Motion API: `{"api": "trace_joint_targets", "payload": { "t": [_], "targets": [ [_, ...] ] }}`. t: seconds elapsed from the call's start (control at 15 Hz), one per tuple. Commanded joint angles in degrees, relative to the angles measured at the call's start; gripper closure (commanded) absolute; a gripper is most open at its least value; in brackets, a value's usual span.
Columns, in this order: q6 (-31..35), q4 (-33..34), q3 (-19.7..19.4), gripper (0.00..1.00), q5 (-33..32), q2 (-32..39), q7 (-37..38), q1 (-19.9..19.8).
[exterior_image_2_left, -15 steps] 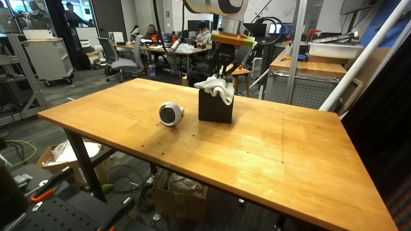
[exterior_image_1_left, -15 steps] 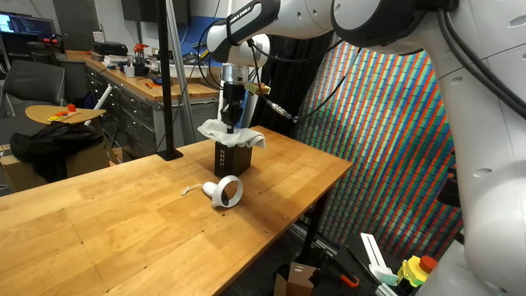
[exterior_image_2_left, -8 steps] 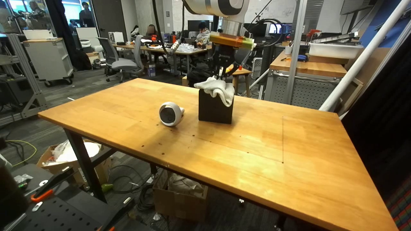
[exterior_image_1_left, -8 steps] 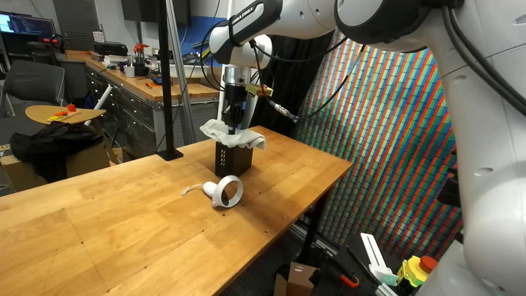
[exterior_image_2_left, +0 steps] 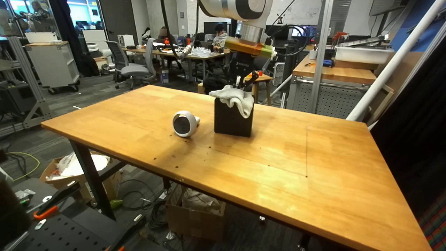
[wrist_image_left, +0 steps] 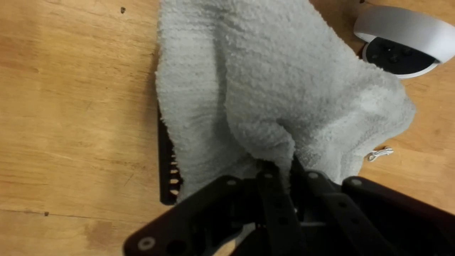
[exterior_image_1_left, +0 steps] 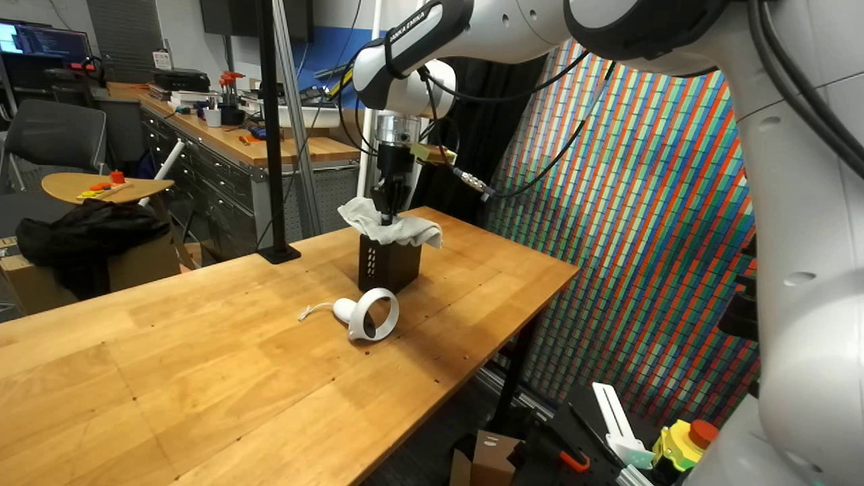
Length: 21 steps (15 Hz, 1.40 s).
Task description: Pick up the towel and put it in the black object
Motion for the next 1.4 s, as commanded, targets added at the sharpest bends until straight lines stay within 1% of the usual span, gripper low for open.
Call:
{"api": "trace_joint_targets", "payload": {
  "t": [0.0, 0.33, 0.53, 1.13, 1.33],
  "targets": [
    [1.83, -2.36, 1.12, 0.97, 3.46, -0.12, -1.12, -1.30],
    [2.54, -3.06, 1.33, 0.97, 7.34, 1.67, -2.16, -2.45],
    [2.36, -3.66, 1.34, 0.97, 8.61, 2.64, -2.88, -2.62],
    [-0.55, -2.95, 1.22, 0.97, 6.95, 4.95, -2.64, -1.72],
    [-1.88, -2.90, 1.10, 0.97, 6.27, 4.22, -2.26, -1.39]
  ]
}}
